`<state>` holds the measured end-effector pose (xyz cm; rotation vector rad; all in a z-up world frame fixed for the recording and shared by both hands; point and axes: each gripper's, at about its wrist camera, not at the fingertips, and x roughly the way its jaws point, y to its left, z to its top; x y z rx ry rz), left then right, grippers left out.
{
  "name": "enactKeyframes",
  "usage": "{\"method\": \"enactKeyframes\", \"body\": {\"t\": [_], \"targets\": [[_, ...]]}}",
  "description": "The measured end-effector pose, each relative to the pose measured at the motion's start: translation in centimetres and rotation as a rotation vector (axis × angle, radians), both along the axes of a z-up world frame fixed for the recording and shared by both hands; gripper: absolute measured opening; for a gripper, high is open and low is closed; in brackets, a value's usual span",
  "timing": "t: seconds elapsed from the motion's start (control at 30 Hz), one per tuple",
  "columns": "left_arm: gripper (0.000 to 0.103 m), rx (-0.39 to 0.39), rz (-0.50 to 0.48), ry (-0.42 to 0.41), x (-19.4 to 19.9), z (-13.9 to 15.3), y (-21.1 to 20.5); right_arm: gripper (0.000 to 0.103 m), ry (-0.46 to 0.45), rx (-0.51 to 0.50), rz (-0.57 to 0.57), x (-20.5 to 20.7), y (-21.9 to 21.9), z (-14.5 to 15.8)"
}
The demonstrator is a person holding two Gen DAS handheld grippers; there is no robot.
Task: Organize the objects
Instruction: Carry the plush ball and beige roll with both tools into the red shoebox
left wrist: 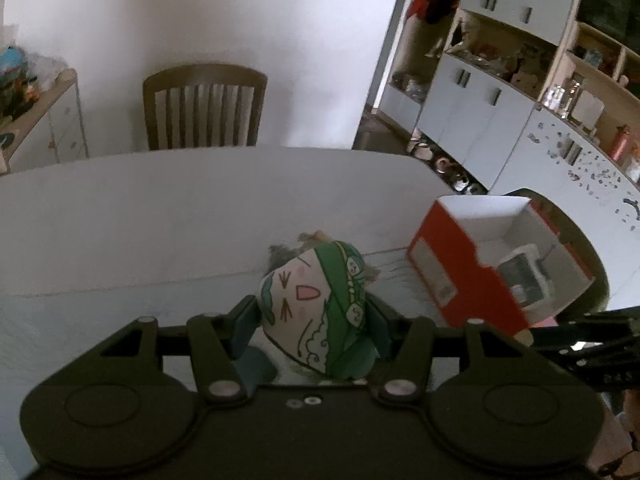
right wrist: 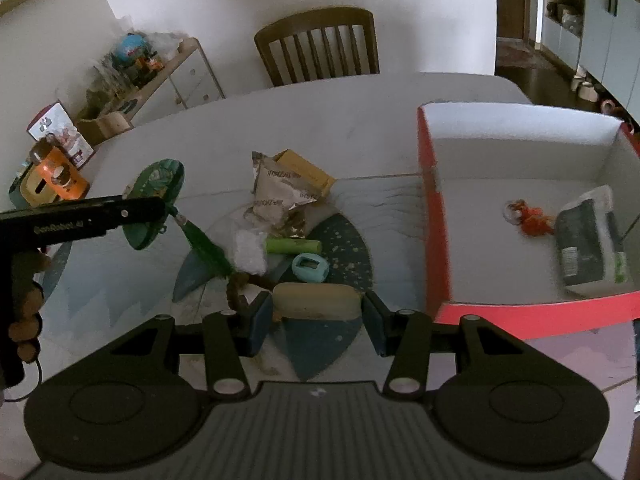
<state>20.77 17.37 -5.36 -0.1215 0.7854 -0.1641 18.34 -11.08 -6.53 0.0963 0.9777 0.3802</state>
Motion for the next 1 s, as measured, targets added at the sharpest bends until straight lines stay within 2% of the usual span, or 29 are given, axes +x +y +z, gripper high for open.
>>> {"method": "enactKeyframes", "body": {"t": [0.27,0.53,1.0], "targets": [[0.057,0.007,-0.061,-0.04,-0.6,3.3,-3.8,0.049,-0.049,0.0,-0.001,-0.9,-3.6,2.8],[0.057,0.027,-0.123,-0.074,0.5,4.8,-9.0,0.049,-0.093,-0.018,-0.019,-0.6,-7.5,4.2],[0.057,0.046,-0.237,-0.034,4.9,4.3,-18.7,0.049,-0.101,-0.049,-0.051,2.3,-14.3,3.2]]}}
